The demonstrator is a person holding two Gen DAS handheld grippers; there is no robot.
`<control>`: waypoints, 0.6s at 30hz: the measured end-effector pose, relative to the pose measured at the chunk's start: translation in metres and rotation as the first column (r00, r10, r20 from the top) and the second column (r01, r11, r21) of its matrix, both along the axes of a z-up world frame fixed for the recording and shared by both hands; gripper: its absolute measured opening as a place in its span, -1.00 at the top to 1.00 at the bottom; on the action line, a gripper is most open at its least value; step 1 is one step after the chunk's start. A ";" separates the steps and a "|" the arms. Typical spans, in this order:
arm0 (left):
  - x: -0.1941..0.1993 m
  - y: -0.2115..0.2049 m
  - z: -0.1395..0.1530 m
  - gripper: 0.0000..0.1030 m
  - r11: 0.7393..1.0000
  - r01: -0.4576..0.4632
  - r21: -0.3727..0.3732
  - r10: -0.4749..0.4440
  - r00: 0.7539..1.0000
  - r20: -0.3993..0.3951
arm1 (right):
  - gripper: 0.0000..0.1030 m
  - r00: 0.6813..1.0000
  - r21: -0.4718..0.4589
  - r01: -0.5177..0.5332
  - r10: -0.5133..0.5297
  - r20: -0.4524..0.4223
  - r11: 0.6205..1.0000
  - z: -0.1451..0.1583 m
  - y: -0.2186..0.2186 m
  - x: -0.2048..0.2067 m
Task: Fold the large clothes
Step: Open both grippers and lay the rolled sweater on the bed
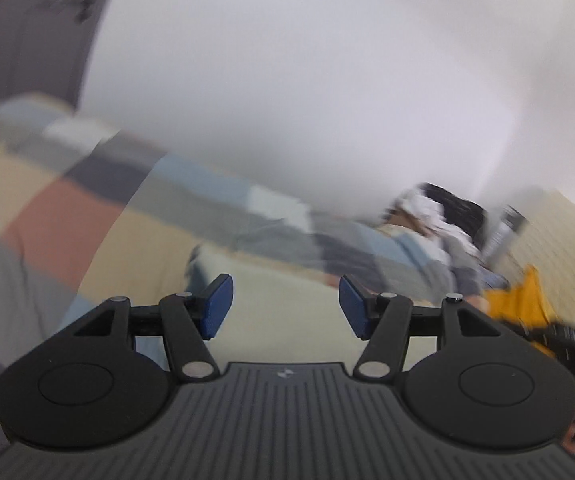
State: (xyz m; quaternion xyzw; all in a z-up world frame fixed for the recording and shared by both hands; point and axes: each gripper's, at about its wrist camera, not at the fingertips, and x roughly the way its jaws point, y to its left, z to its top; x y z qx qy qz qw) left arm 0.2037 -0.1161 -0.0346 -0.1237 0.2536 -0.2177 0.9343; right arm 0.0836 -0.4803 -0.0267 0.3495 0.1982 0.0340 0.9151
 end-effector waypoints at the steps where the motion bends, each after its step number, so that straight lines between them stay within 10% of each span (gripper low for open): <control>1: -0.012 -0.002 0.014 -0.25 1.000 0.022 0.019 -0.022 0.999 0.030 | -0.03 1.000 -0.039 -0.007 0.008 0.025 0.999 0.015 0.007 -0.010; 9: -0.098 0.008 0.077 -0.26 0.994 0.075 0.074 -0.085 0.985 0.151 | -0.03 0.986 -0.278 0.005 0.042 0.163 0.961 0.077 0.063 -0.082; 18: -0.157 0.014 0.074 -0.26 0.988 0.114 0.106 -0.130 0.979 0.156 | -0.03 0.983 -0.343 0.020 0.043 0.176 0.939 0.066 0.104 -0.138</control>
